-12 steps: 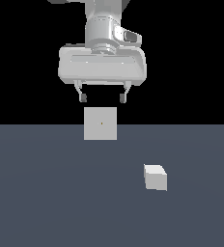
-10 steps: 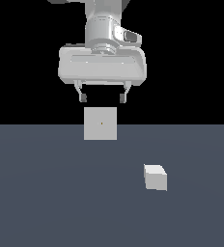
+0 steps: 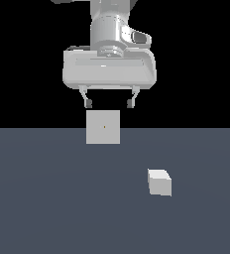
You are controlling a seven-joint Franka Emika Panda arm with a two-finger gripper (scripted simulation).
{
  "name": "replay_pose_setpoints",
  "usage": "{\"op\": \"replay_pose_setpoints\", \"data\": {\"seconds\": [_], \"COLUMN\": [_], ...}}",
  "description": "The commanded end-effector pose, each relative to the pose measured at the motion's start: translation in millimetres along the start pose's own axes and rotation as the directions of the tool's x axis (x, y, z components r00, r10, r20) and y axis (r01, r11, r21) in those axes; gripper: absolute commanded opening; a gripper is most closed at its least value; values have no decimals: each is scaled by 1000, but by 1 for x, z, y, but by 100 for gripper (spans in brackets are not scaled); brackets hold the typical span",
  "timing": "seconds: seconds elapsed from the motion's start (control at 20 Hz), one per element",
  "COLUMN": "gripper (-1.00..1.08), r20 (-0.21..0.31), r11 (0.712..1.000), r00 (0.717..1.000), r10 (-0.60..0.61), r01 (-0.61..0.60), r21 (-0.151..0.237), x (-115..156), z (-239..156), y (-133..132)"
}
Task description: Plug the charger into the wall socket.
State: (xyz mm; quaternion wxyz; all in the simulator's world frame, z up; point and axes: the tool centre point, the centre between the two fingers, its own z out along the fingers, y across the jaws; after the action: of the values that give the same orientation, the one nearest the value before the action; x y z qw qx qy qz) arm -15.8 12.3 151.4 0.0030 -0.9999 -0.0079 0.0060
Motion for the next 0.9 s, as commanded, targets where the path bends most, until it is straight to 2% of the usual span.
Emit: {"op": "replay_pose_setpoints", "data": {"seconds": [0.0, 0.85], "gripper": [100, 100], "r20": [-11, -141], "r11": [1000, 989], "r00": [1000, 979], "r10": [12, 145], "r01": [-12, -147], "r21": [-1, -8], "x": [-5, -58], "z": [5, 61], "y": [5, 60]}}
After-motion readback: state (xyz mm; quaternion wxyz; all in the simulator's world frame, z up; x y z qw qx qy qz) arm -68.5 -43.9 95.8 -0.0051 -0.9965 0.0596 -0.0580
